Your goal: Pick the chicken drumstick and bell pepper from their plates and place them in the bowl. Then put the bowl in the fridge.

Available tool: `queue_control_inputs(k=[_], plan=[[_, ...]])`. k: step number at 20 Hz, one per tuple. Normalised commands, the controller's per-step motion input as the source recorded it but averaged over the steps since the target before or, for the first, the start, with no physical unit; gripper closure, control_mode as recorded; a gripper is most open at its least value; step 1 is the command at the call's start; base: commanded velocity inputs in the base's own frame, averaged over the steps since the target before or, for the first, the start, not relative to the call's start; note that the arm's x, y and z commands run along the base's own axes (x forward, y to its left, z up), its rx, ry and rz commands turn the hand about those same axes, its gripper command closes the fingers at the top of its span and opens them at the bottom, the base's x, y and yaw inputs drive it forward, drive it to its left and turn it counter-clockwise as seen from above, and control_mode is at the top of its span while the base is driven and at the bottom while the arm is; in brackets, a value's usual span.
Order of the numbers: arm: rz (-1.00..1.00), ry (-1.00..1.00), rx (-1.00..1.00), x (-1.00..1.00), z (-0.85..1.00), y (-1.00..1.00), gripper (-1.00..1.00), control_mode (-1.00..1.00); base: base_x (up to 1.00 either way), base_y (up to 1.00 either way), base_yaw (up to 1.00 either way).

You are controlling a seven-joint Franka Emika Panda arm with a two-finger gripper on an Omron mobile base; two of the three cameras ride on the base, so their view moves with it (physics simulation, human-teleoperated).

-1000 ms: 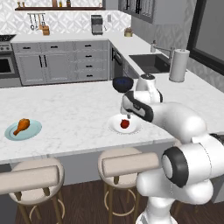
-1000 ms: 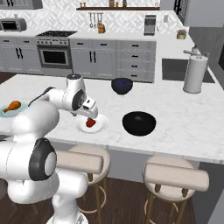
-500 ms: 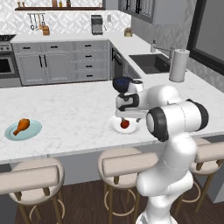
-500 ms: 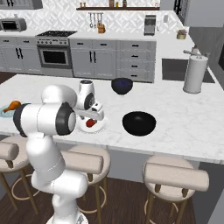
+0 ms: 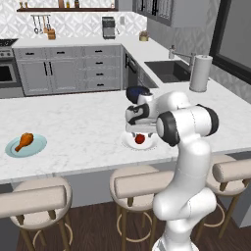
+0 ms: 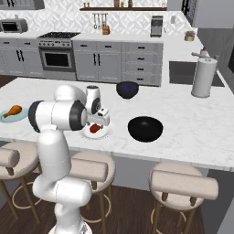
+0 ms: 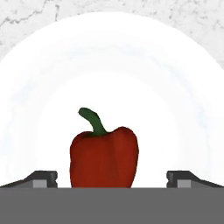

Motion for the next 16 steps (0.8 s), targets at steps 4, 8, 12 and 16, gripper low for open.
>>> queue_control_inputs(k=[4, 8, 12, 16], plan=[[0.0, -0.01, 0.0, 0.0, -0.21, 0.0, -1.0, -1.0, 0.0, 0.0, 0.0], [0.0, -0.03, 0.0, 0.0, -0.26, 0.0, -1.0, -1.0, 0.0, 0.0, 0.0], [0.0, -0.03, 0.0, -0.01, -0.26, 0.03, 1.0, -1.0, 0.0, 0.0, 0.0], [0.0, -0.01, 0.0, 0.0, 0.0, -0.05, 1.0, -1.0, 0.0, 0.0, 0.0]])
